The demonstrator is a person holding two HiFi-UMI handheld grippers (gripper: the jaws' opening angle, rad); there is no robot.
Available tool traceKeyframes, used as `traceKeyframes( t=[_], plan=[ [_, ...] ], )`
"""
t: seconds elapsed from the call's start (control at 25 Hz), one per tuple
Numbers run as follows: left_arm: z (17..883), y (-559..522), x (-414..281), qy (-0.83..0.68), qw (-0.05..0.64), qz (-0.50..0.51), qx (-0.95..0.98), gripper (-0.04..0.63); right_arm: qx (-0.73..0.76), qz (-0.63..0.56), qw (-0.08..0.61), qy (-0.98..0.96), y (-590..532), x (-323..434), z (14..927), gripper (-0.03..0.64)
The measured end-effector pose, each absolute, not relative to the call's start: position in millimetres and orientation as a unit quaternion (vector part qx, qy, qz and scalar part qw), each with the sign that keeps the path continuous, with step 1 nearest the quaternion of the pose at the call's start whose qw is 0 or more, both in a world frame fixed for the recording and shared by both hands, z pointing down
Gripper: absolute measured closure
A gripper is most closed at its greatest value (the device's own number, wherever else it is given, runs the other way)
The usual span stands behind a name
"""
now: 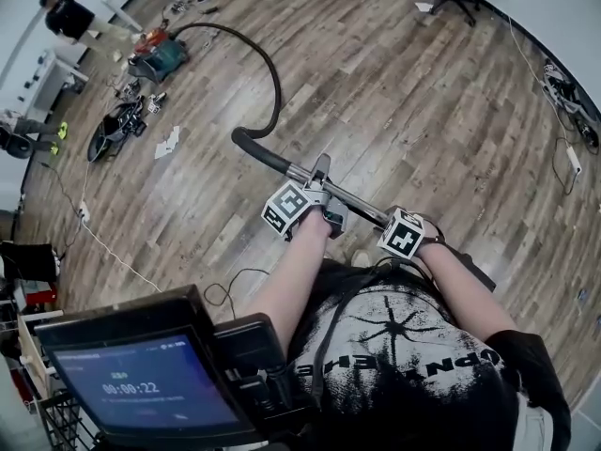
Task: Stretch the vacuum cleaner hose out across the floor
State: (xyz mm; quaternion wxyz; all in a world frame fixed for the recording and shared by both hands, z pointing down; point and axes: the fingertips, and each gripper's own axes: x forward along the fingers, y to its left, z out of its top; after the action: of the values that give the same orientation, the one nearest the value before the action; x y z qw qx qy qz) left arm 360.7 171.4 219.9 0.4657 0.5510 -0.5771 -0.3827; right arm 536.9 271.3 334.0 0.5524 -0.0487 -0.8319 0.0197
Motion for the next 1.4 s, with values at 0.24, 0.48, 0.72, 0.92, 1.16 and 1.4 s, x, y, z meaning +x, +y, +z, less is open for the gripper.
traceKeyframes(
  t=[0.24, 0.48, 0.72, 0.92, 1.16, 1.4],
  plan=[
    [220.0, 179.6, 365.7, -0.579, 0.464, -0.375, 0.556, 0.558, -0.044, 0.023, 0.545, -0.837, 281.4, 539.3, 335.5, 0.539],
    [216.6, 189.7, 361.4, -0.569, 0.474, -0.365, 0.564, 0.558, -0.032, 0.037, 0.546, -0.836, 298.7, 531.2, 331.3, 0.54],
    [220.9, 212.8, 360.3, -0.546, 0.487, -0.364, 0.577, 0.558, -0.007, 0.044, 0.556, -0.83, 328.4, 527.8, 332.7, 0.54],
    [234.4, 233.6, 370.8, -0.524, 0.505, -0.355, 0.587, 0.558, 0.015, 0.064, 0.565, -0.823, 359.7, 533.8, 341.5, 0.54],
    [253.7, 247.1, 398.5, -0.501, 0.533, -0.352, 0.584, 0.558, 0.028, 0.087, 0.583, -0.807, 383.5, 560.3, 349.7, 0.54],
    [248.6, 251.9, 411.7, -0.501, 0.529, -0.35, 0.589, 0.558, 0.033, 0.084, 0.579, -0.81, 388.1, 571.9, 346.8, 0.54]
  ],
)
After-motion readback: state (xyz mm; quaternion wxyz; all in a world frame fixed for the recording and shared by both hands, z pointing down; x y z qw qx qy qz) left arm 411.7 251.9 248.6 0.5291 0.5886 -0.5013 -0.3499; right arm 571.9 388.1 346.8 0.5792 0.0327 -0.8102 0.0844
